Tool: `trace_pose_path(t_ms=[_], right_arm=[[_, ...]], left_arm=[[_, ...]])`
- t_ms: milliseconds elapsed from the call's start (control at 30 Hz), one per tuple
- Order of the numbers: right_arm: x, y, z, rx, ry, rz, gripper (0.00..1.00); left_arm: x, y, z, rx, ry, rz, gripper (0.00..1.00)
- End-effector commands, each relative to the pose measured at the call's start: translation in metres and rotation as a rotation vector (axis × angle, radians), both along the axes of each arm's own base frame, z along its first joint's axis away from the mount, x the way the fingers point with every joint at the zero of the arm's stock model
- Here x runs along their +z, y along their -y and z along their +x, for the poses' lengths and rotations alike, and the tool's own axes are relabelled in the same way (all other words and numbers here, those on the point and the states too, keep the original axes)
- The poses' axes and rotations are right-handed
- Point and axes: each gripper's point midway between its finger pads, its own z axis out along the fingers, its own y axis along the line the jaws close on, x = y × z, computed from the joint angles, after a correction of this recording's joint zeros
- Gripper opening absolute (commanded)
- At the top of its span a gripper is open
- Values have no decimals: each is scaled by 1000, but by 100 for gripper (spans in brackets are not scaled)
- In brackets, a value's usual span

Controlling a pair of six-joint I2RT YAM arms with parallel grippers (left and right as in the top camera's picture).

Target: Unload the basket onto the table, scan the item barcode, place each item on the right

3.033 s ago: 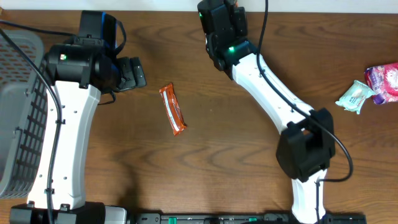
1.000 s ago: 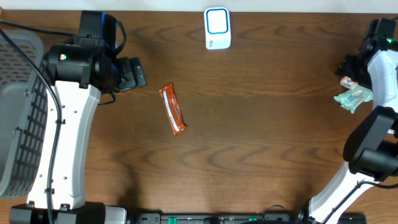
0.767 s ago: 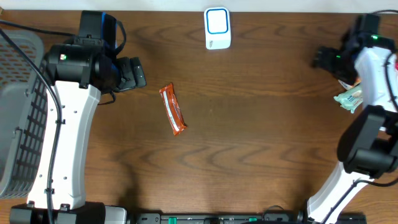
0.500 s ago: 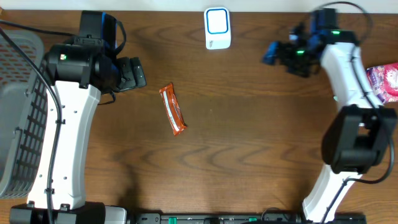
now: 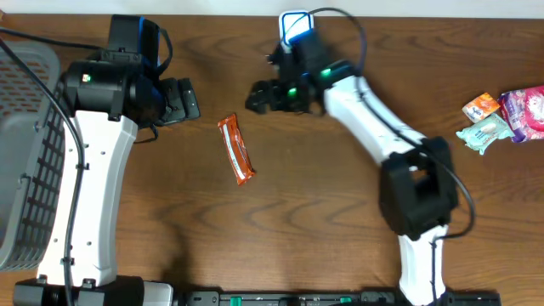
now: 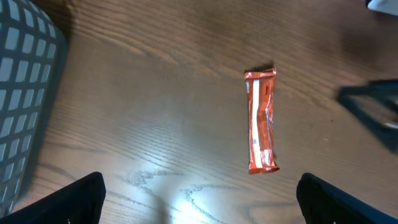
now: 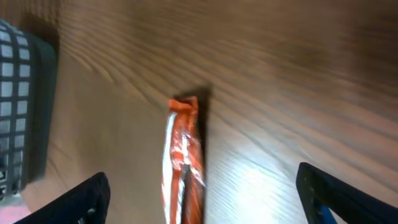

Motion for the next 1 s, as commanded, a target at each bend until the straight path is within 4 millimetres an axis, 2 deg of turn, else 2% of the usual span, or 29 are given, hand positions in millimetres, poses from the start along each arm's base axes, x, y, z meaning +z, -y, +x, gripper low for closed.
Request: trace_pose_path(t_ms=[0, 233, 433, 533, 667, 800, 833, 967], right_arm=[[-32, -26, -14, -40, -77, -27, 89], [-59, -55, -44, 25, -97, -86, 89], [-86, -62, -59, 42, -109, -162, 84], [-96, -62, -63, 34, -134, -174, 77], [-107, -57, -68, 35, -167, -201, 44], [-108, -54, -66, 27, -168, -209, 6], [-107, -53, -65, 24, -167, -208, 1], [-104, -47, -60, 9, -169, -206, 1]], left_arm=[[-3, -1, 0, 12, -12, -1, 98], [-3, -1, 0, 12, -12, -1, 98], [-3, -1, 0, 12, -12, -1, 98], [-3, -1, 0, 12, -12, -1, 98], [-3, -1, 0, 12, -12, -1, 98], [-3, -1, 0, 12, -12, -1, 98], [-3, -1, 0, 12, -12, -1, 98], [-3, -1, 0, 12, -12, -1, 98]])
